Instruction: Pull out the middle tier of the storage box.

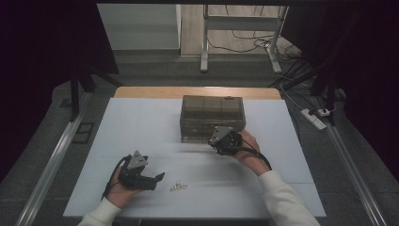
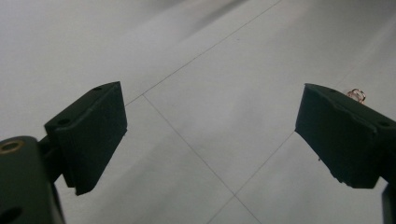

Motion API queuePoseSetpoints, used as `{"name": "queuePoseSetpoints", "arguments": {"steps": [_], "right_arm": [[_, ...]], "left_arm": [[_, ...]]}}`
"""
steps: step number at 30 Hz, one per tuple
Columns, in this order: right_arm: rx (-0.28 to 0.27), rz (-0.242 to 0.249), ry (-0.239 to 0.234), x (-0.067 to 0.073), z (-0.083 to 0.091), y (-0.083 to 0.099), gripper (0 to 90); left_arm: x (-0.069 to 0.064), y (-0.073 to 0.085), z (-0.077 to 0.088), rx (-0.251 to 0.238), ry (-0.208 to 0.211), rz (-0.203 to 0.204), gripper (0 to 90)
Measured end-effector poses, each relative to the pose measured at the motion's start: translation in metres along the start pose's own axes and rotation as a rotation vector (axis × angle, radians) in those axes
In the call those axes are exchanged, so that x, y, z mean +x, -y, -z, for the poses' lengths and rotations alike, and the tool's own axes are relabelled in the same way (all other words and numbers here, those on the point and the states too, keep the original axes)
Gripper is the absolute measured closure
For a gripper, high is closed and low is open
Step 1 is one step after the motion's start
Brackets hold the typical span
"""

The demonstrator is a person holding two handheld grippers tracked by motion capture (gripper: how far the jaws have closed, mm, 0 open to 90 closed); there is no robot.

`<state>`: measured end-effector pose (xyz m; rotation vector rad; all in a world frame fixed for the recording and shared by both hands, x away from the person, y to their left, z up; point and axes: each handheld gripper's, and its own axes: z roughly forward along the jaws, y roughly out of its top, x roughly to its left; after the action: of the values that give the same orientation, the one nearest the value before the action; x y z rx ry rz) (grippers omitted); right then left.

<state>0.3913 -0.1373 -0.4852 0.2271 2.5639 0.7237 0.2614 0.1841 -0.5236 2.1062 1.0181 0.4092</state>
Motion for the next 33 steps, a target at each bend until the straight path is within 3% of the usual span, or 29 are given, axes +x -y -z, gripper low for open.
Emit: {"name": "queuePoseSetpoints", "arguments": {"steps": [33], "right_arm": [[-0.006, -0.013, -0.033, 0.0060, 0.0058, 0.0023, 62.5]], "left_arm": [[-0.0003, 0.0001, -0.0001, 0.003, 0.000, -0.004, 8.9]]}}
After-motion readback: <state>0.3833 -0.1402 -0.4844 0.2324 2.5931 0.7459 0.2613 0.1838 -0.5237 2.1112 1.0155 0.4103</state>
